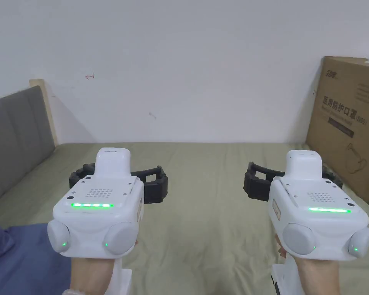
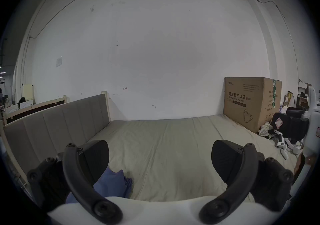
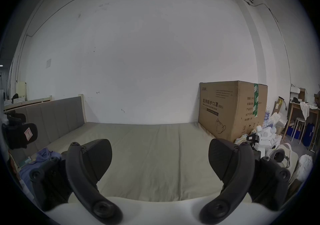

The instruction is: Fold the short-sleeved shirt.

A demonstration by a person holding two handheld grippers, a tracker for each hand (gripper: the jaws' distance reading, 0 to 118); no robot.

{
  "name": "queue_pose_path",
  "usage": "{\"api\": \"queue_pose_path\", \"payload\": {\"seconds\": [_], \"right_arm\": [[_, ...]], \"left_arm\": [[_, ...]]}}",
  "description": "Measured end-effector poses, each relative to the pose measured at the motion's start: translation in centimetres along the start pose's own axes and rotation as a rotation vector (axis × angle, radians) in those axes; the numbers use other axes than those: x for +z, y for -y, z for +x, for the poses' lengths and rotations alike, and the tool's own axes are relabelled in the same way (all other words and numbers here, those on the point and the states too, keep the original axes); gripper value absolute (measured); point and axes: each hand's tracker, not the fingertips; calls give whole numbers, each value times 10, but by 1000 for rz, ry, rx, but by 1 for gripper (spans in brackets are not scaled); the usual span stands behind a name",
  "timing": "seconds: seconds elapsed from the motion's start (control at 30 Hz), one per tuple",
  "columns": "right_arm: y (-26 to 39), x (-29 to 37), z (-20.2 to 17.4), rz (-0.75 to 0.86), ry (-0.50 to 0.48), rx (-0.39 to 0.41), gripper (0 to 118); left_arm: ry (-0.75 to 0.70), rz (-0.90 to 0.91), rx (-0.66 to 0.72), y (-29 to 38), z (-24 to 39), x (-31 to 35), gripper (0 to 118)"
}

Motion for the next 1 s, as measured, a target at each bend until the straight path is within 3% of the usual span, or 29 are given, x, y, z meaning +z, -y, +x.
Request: {"api": "queue_pose_path", "payload": {"seconds": [0.3, 0.67, 1.0], "right_arm": [[3, -1, 4, 1, 29, -17, 114], [5, 0, -1, 14, 3, 55, 114], [7, -1, -5, 3, -6, 49, 114]], "left_arm": [[2, -3, -6, -2, 0, 0, 118], [-4, 2, 11, -2, 2, 0, 118], [-3, -14, 35, -1, -1, 0, 118]]}}
